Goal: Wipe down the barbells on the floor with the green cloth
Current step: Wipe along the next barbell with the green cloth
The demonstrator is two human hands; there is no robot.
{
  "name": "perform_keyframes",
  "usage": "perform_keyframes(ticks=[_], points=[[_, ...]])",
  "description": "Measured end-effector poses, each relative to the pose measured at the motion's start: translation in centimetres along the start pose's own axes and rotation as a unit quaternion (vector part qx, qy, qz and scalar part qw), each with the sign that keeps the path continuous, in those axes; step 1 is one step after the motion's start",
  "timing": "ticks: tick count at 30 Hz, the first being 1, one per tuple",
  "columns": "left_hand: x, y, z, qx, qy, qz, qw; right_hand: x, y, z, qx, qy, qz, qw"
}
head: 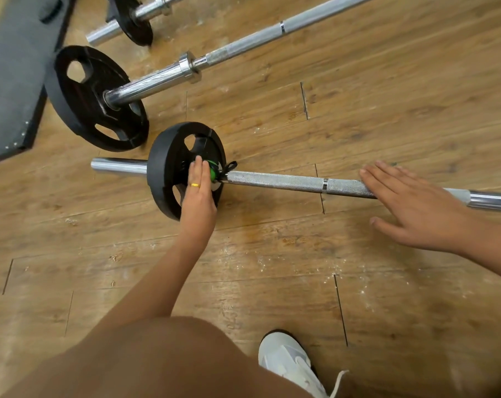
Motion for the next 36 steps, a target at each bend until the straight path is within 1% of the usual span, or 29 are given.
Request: perform_keyframes(ticks=[5,7,10,12,15,18,21,24,26,28,30,33,36], points=[[-0.4,2.8,-0.3,0.037,-0.001,-0.017,0.999,0.2,0.2,0.4,0.010,-0.007,-0.003,1.000],[-0.7,3.3,0.0,0.024,-0.007,-0.012,1.000,0.2,0.3,0.5,0.008,-0.015,-0.002,1.000],[-1.0,1.4,0.7,-0.002,0.006,0.014,1.000,0.1,0.3,0.4,0.007,-0.024,-0.002,1.000],[-0.8,0.3,0.7,-0.001,0.010,0.012,1.000,0.0,0.1,0.2,0.008,-0.032,0.004,0.999],[-0.9,1.9,0.6,0.026,0.003,-0.002,1.000,-0.2,0.0,-0.4,0.004,-0.048,0.019,0.999],[-1.4,3.4,0.7,0.028,-0.003,0.006,1.000,-0.3,0.0,-0.5,0.002,-0.056,0.035,0.998],[-1.2,1.6,1.4,0.034,-0.003,0.013,0.999,-0.3,-0.2,-0.6,0.000,-0.060,0.044,0.997],[-0.5,-1.1,2.7,0.068,-0.022,0.007,0.997,-0.2,-0.3,-0.7,0.000,-0.062,0.048,0.997],[0.0,-1.4,3.8,0.088,-0.019,0.013,0.996,0.0,-0.3,-0.8,0.000,-0.061,0.048,0.997],[0.5,-0.5,4.3,0.073,-0.012,0.014,0.997,0.2,-0.3,-0.8,-0.002,-0.060,0.048,0.997],[1.1,0.1,4.1,0.049,-0.014,-0.006,0.999,0.2,-0.3,-0.8,-0.003,-0.062,0.046,0.997],[1.4,0.3,3.5,0.045,-0.020,-0.030,0.998,0.1,-0.4,-0.8,0.001,-0.061,0.043,0.997],[1.3,0.4,3.2,0.026,-0.035,-0.016,0.999,0.2,-0.5,-0.9,0.008,-0.062,0.048,0.997]])
Point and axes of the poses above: each hand's wrist, its own y-axis towards the middle knuckle, its own x-axis out of the palm, z = x × y, the point moved 9 cm from there along y, towards the middle knuckle
